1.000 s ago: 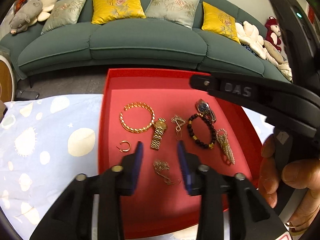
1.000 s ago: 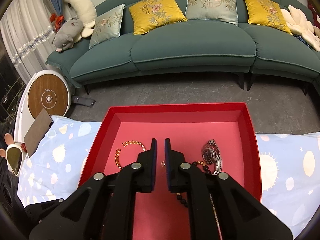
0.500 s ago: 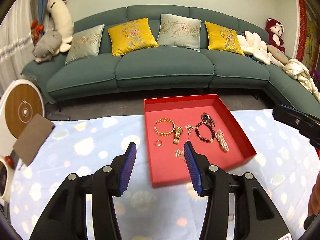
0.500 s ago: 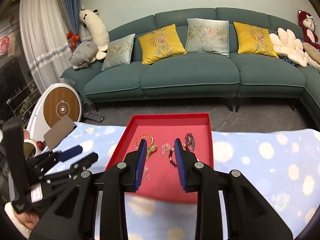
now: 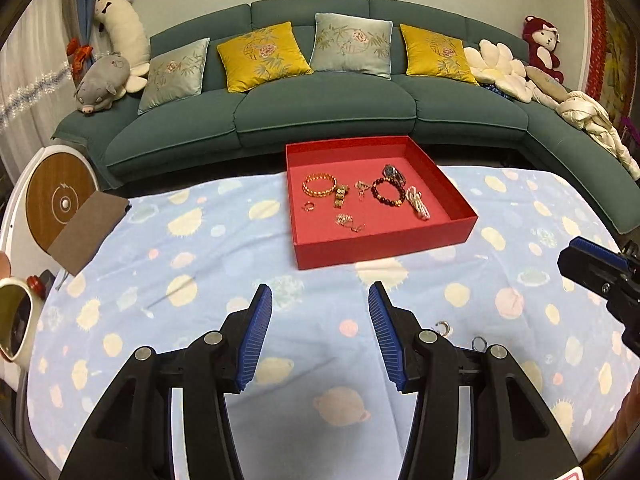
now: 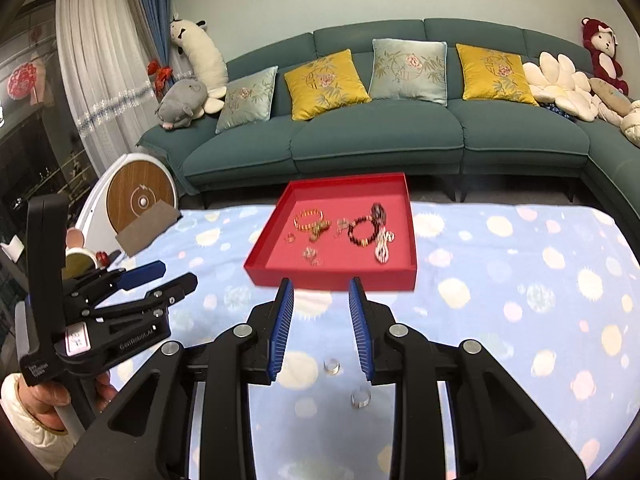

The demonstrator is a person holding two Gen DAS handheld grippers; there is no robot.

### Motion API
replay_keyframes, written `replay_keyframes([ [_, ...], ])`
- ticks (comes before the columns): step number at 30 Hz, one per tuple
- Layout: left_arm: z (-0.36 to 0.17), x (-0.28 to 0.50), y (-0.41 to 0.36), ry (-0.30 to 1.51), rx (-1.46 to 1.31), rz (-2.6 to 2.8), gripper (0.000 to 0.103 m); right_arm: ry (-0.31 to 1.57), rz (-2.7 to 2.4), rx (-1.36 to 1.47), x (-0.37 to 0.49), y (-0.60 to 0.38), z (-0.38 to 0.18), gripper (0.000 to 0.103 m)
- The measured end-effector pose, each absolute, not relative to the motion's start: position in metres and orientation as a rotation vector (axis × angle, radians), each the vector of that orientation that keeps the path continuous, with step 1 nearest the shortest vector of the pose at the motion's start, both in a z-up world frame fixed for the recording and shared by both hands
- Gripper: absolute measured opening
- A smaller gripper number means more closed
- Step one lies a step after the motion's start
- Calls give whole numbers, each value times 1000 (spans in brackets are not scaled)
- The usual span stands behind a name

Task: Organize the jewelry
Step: 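Withdraw both open tools from the red box back over the sheet, then close the right tool on the silver ring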

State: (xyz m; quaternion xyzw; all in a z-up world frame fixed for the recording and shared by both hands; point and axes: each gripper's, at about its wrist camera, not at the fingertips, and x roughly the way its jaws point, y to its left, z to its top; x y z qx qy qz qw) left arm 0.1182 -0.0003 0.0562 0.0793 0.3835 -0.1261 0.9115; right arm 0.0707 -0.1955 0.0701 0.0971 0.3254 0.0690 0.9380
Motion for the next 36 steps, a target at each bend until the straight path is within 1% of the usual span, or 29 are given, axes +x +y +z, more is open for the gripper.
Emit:
replay_keyframes([
  [10,8,91,17,887,108,-217,49,757,111,206,32,-189,18,28],
  [11,3,91,19,901,99,-216,49,770,100,204,31,-189,10,30],
  [12,-1,91,19,908,96,-216,49,781,89,197,31,-189,4,36],
  [14,-5,91,20,905,98,-213,49,807,74,179,33,-188,-11,39],
  [24,-14,94,23,913,95,-209,52,882,48,166,49,-181,-53,39],
  [34,-16,94,22,924,84,-222,53,906,21,163,62,-182,-69,38],
  [36,-17,95,23,928,80,-222,53,909,20,158,64,-181,-71,36],
])
